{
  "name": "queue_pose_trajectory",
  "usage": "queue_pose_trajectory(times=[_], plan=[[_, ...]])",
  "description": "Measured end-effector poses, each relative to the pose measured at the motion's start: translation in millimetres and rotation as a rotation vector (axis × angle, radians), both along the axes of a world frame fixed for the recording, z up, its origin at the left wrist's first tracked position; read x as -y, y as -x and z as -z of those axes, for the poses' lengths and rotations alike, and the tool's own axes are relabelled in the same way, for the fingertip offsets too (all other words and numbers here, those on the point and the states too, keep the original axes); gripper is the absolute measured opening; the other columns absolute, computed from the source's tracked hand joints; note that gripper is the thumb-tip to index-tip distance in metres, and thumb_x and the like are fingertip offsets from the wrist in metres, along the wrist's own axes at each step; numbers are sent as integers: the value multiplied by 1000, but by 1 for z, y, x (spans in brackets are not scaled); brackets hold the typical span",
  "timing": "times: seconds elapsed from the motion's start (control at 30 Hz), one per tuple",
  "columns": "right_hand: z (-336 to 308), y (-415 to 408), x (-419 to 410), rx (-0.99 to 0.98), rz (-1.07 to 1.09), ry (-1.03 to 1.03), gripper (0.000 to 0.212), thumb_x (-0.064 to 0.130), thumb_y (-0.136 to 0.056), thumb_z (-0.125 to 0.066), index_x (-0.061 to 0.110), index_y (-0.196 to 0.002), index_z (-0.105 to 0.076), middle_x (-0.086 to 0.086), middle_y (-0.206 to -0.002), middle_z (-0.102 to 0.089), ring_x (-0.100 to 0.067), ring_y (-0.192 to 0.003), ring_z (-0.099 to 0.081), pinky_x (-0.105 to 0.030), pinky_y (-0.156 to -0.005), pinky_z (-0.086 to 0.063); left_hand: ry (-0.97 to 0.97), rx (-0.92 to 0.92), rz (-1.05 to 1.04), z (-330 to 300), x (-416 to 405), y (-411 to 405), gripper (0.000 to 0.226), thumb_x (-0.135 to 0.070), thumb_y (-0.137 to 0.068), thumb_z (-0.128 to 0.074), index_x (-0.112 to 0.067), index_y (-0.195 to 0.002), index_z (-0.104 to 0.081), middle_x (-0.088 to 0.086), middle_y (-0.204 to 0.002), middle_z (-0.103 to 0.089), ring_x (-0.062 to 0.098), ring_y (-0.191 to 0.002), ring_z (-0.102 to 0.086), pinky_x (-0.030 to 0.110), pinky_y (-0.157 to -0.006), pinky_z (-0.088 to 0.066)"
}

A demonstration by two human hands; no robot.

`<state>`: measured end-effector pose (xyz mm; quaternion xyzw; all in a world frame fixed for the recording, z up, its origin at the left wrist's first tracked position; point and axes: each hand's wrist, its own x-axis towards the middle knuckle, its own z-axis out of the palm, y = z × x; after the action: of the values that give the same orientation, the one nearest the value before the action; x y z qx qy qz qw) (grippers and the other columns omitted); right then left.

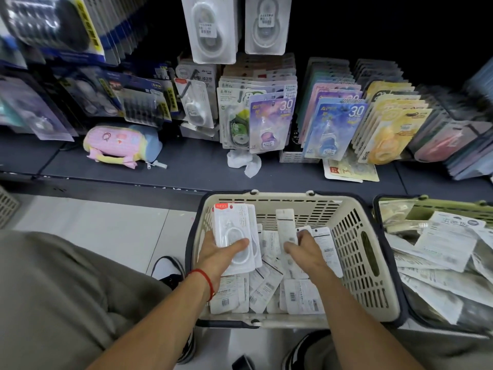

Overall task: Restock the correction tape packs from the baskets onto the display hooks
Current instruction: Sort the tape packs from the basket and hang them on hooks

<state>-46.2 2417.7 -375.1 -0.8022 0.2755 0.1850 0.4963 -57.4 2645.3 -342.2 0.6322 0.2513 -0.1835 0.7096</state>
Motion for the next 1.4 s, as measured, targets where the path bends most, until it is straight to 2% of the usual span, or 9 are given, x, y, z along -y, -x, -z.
queue_pose_trajectory(times=[0.2,0.33,0.37,0.47,0.57,0.67,0.9,1.1,1.4], plan=[[-85,-7,-41,209,-184,-164,46,20,-95,-54,31,-134,-33,2,-122,-62,-12,-103,-62,-37,-82,-50,10,136,21,-18,15,-2,66,-28,-70,-97,-49,-116,-55,-17,-109,-74,7,-102,-70,26,-76,-53],[-112,-8,-56,187,-297,-253,65,60,-99,-46,40,-157,-25,25,-143,-48,-1,-129,-47,-43,-108,-43,74,221,26,-35,15,-4,67,-25,-73,-96,-38,-127,-58,-15,-106,-79,8,-98,-76,25,-76,-61],[-116,-11,-57,172,-299,-285,59,60,-103,-40,36,-157,-33,27,-132,-54,5,-118,-49,-40,-103,-44,106,238,18,-40,15,-6,66,-20,-75,-94,-33,-130,-59,-10,-108,-80,12,-100,-77,31,-81,-64],[-137,-25,-55,218,-295,-231,35,40,-107,-40,22,-131,-58,1,-84,-60,-13,-75,-54,-36,-71,-41,236,278,26,-63,10,-9,60,-9,-83,-85,-19,-136,-59,9,-123,-76,32,-115,-73,59,-104,-55],[-161,-42,-49,300,-301,-159,36,42,-102,-64,17,-127,-67,-3,-110,-77,-15,-97,-72,-38,-89,-57,333,342,58,-89,2,-17,51,-7,-89,-75,-14,-138,-60,16,-130,-73,38,-123,-68,63,-108,-49],[-195,-55,-43,372,-227,-222,48,44,-86,-83,17,-123,-68,0,-100,-81,-12,-88,-77,-23,-68,-58,396,384,124,-122,-4,-32,55,-11,-95,-68,-16,-147,-52,18,-140,-66,39,-128,-64,64,-108,-48],[-266,-92,-36,614,-131,-265,87,60,-50,-99,24,-117,-57,6,-102,-81,-13,-92,-79,-33,-74,-62,329,550,282,-206,-18,-93,59,-17,-89,-77,-20,-145,-56,10,-132,-72,29,-124,-69,50,-106,-55],[-305,-129,-35,803,-234,-258,71,54,-61,-93,28,-117,-57,-2,-108,-80,-21,-96,-79,-43,-81,-63,298,619,249,-259,-34,-144,65,-13,-79,-82,-13,-140,-61,15,-128,-74,32,-117,-72,47,-95,-60],[-320,-176,-47,1087,-68,-98,33,42,-90,-79,39,-115,-58,14,-109,-77,-3,-97,-74,-36,-85,-63,70,702,-90,-247,-41,-162,78,-33,-54,-96,-26,-125,-65,-4,-109,-79,20,-102,-77,45,-88,-63]])
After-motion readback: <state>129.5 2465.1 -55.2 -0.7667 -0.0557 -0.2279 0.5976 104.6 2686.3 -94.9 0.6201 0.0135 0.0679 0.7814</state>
